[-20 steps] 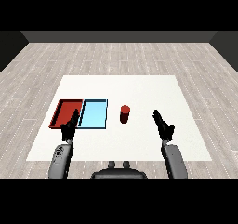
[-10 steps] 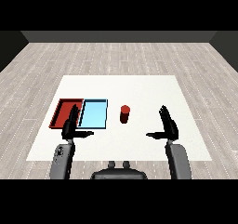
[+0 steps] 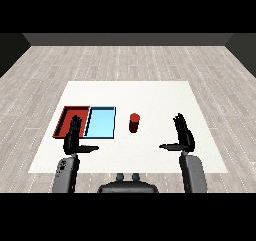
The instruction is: Pick the red can and put it in the red box
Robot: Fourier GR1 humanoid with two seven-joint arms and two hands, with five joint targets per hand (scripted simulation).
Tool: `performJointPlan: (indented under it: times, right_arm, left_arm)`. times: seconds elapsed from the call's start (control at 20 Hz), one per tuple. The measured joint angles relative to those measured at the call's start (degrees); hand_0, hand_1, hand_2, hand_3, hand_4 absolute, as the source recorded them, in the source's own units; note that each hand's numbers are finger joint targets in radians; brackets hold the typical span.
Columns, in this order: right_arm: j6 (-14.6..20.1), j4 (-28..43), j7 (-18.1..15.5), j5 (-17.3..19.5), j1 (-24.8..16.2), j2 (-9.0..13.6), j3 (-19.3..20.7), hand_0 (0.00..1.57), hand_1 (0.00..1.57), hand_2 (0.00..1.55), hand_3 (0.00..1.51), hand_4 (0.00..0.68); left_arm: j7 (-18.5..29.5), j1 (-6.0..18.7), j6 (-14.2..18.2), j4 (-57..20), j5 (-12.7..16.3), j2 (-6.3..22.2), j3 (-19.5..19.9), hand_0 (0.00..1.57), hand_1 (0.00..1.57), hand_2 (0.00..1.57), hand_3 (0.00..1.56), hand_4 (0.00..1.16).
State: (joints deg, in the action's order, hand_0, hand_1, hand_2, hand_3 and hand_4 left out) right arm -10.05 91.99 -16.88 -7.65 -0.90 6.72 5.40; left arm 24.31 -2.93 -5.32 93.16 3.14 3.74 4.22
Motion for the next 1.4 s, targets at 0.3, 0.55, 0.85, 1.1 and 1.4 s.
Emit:
performJointPlan:
  times: [0.3, 0.55, 0.85, 1.1, 1.4]
  right_arm:
    - [-0.7, 0.6, -0.2, 0.4, -0.3, -0.3, 0.3, 0.0, 0.0, 0.0, 0.0, 0.0]
    - [-0.4, -0.9, 0.5, 0.4, 1.2, -1.3, -0.1, 0.0, 0.0, 0.0, 0.0, 0.0]
    - [-1.1, -5.5, 0.6, -0.8, 4.5, -1.6, 0.5, 0.0, 0.0, 0.0, 0.0, 0.0]
    - [-0.8, -7.1, 1.6, -1.0, 6.3, -2.4, -0.2, 0.0, 0.0, 0.0, 0.0, 0.0]
    - [0.3, -10.1, 2.7, -0.7, 9.2, -4.0, -1.5, 0.0, 0.0, 0.0, 0.0, 0.0]
  left_arm:
    - [2.4, 1.2, -0.7, -2.4, 0.0, 0.0, 0.4, 0.0, 0.0, 0.0, 0.0, 0.0]
    - [2.2, 0.7, -1.0, -1.2, 0.3, 0.1, 0.6, 0.0, 0.0, 0.0, 0.0, 0.0]
    - [0.4, 1.5, 0.5, 0.3, -0.8, -0.7, -0.3, 0.0, 0.0, 0.0, 0.0, 0.0]
    - [2.1, 1.0, -0.3, -0.9, -0.3, -0.3, 0.3, 0.0, 0.0, 0.0, 0.0, 0.0]
    - [2.5, 0.9, -1.2, -0.7, 0.8, 0.2, 1.3, 0.0, 0.0, 0.0, 0.0, 0.0]
